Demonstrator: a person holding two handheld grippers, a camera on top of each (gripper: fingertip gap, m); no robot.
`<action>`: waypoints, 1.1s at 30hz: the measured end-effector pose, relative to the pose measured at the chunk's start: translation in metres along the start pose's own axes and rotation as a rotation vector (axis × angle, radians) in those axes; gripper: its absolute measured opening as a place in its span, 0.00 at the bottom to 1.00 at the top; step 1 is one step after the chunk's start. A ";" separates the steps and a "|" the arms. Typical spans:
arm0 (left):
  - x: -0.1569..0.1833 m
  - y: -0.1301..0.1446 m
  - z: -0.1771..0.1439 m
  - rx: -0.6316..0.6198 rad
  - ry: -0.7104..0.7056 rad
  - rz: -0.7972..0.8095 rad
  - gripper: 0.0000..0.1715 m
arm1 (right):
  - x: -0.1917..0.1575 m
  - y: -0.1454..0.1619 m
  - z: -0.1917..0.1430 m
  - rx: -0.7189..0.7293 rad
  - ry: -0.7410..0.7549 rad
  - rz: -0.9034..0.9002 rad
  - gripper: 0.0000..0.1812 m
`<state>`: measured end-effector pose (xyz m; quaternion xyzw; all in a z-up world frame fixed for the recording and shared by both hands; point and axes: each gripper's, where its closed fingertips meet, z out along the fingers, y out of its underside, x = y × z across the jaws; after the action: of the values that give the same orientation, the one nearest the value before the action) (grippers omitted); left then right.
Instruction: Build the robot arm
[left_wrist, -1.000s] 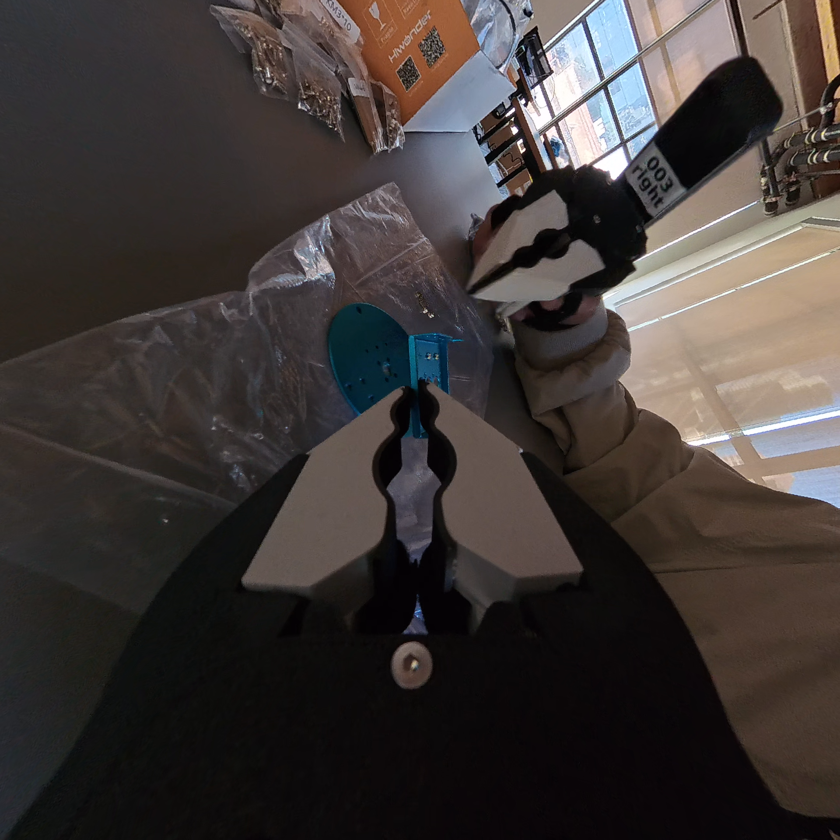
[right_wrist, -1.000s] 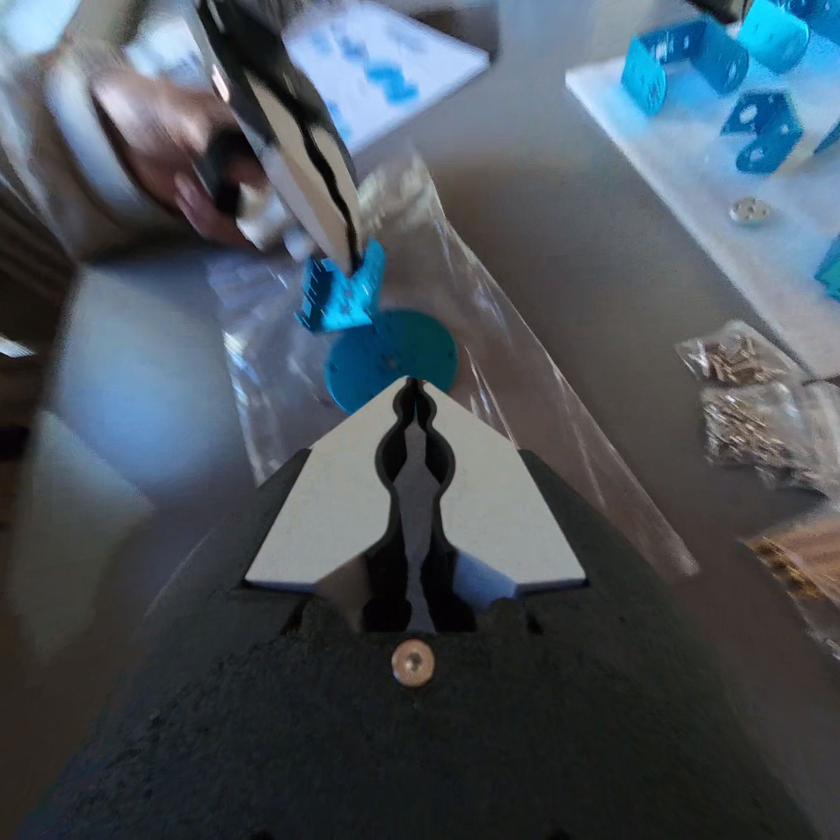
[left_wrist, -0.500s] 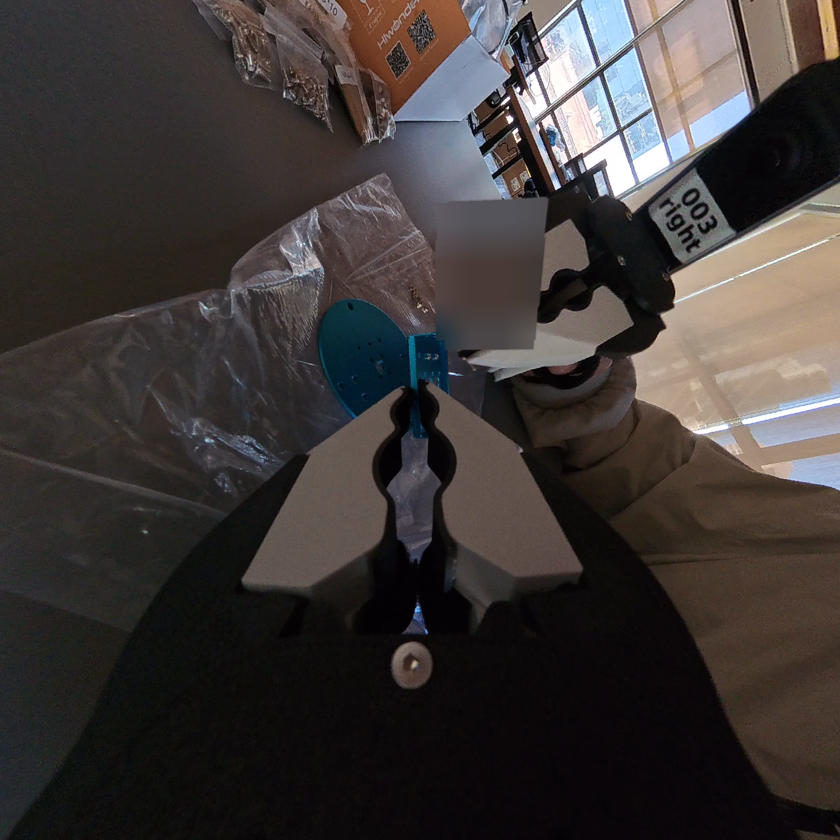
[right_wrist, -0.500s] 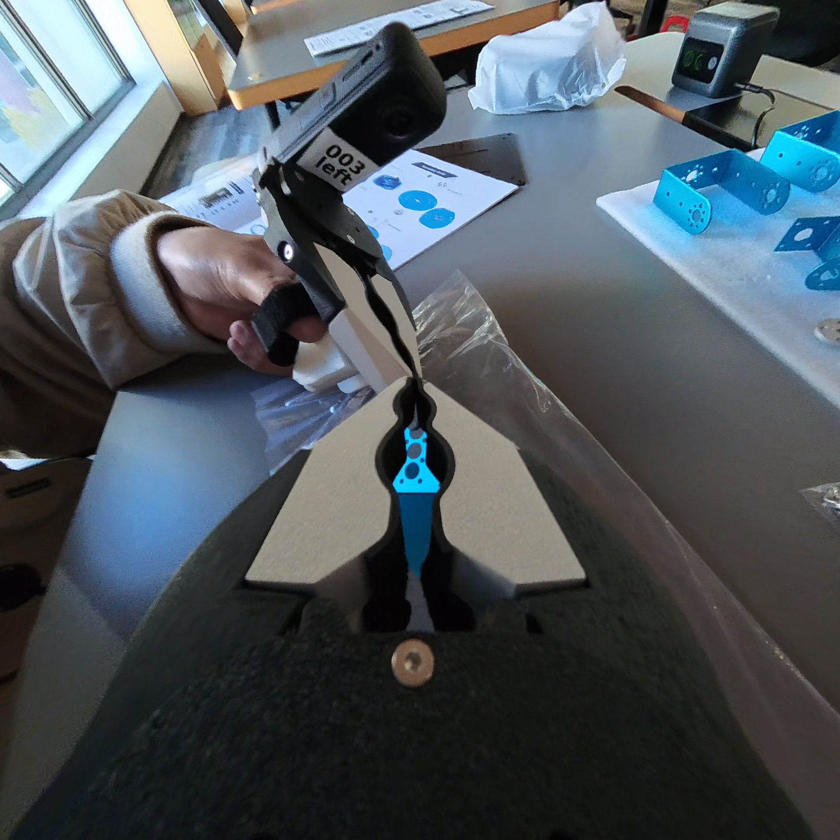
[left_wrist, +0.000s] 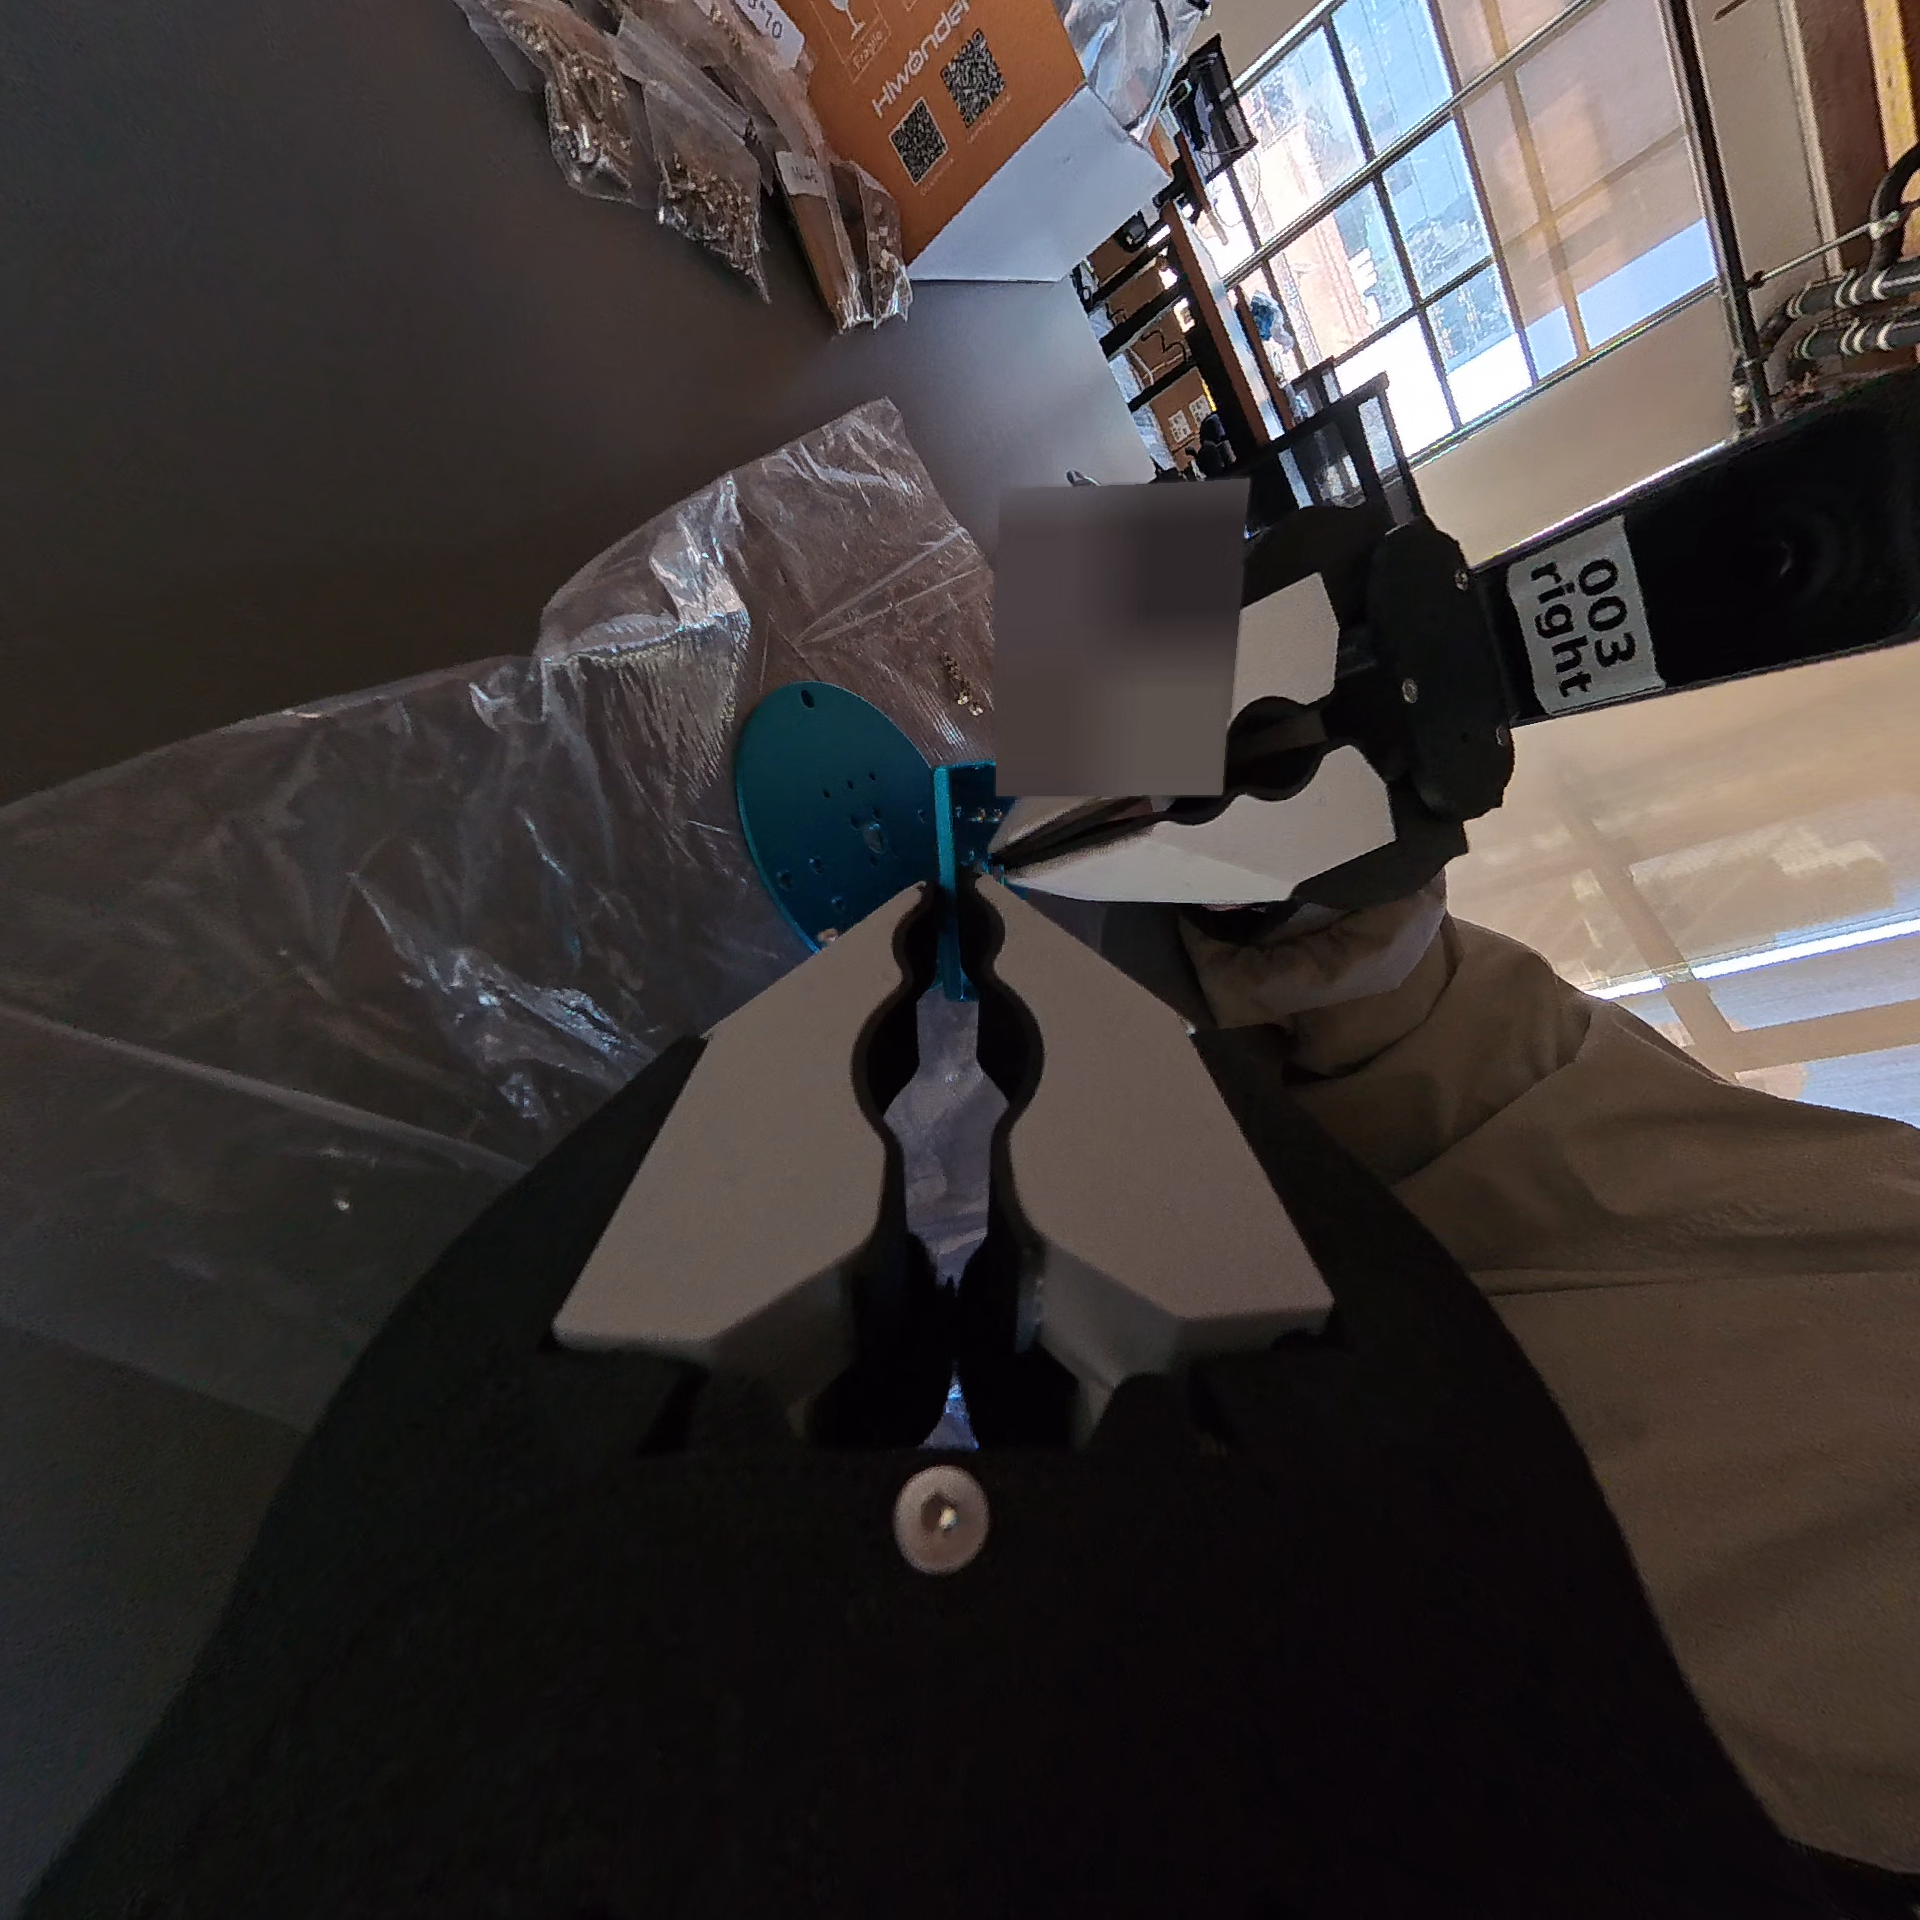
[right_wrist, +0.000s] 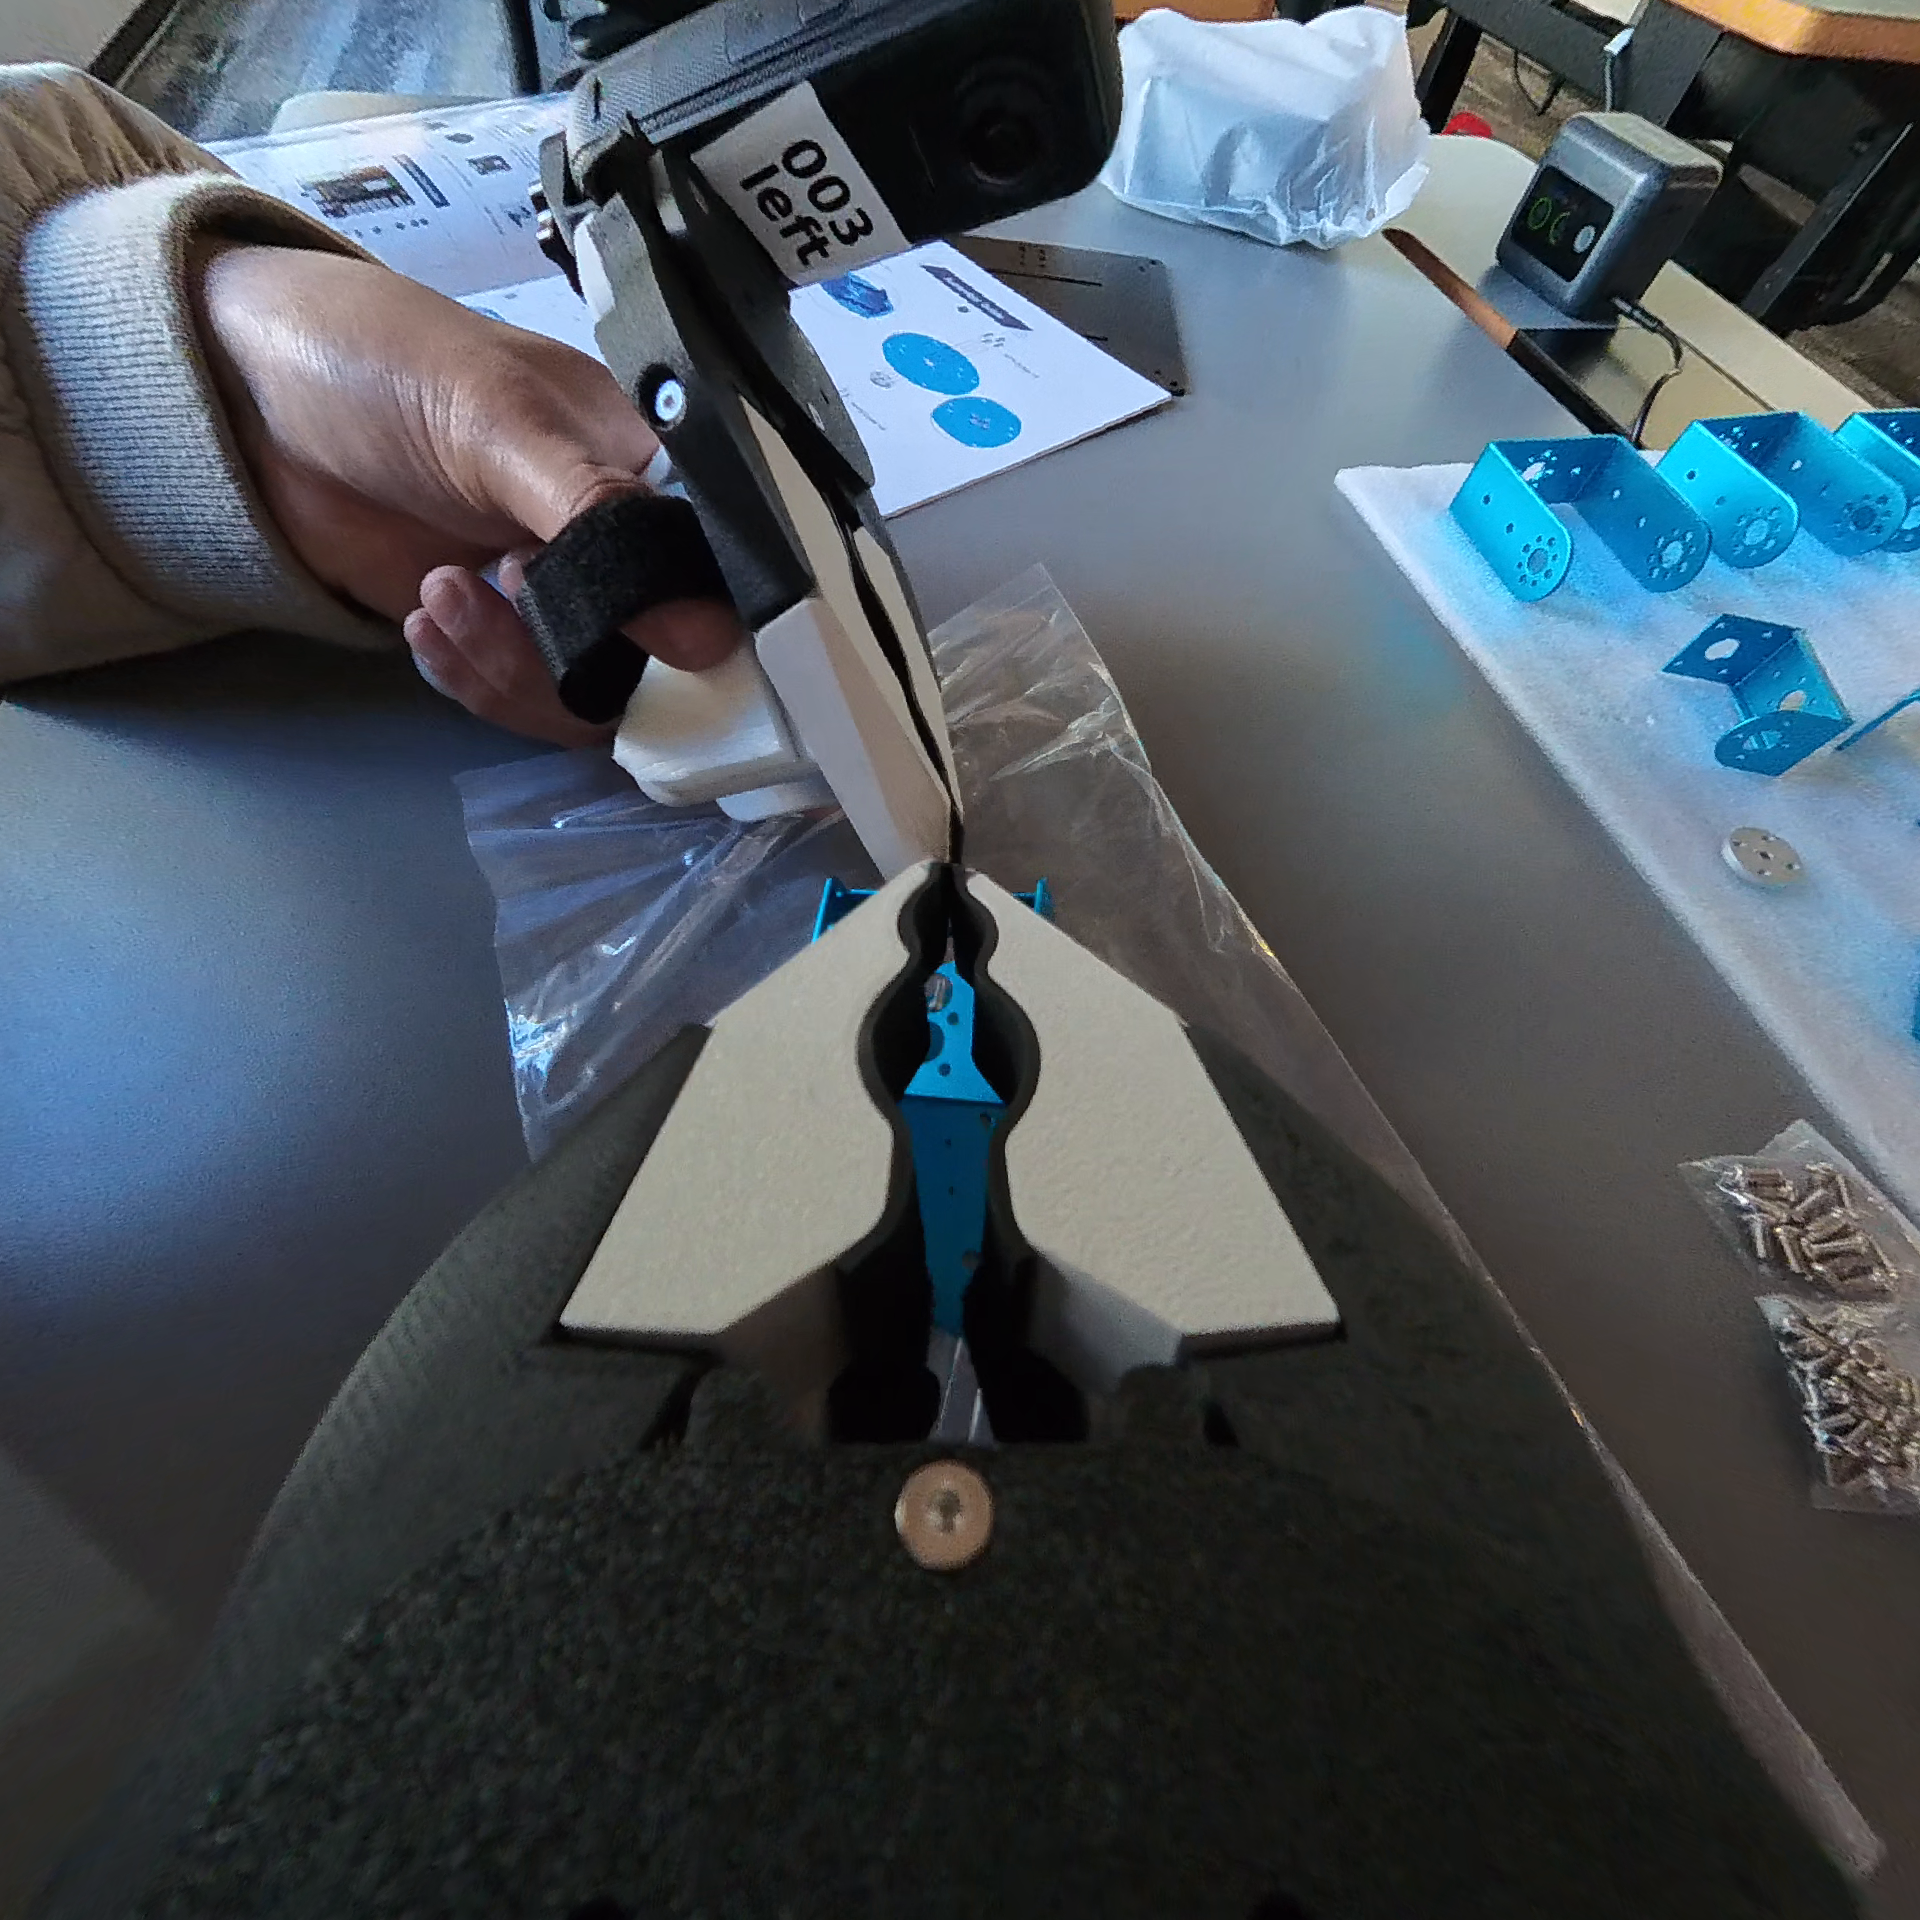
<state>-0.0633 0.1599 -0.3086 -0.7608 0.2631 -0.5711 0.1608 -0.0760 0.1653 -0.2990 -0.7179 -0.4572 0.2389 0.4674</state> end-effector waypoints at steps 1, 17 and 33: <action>-0.001 0.000 0.000 -0.002 -0.007 0.000 0.01 | 0.000 -0.002 -0.001 0.015 -0.004 0.012 0.00; -0.019 -0.032 -0.030 0.164 -0.067 -0.057 0.01 | -0.008 0.017 -0.007 -0.102 -0.041 -0.071 0.07; -0.025 -0.041 -0.040 0.215 -0.057 -0.104 0.01 | -0.007 0.040 0.022 -0.293 0.035 -0.086 0.05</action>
<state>-0.0976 0.2100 -0.2935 -0.7677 0.1559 -0.5816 0.2190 -0.0790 0.1629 -0.3449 -0.7621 -0.5093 0.1370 0.3755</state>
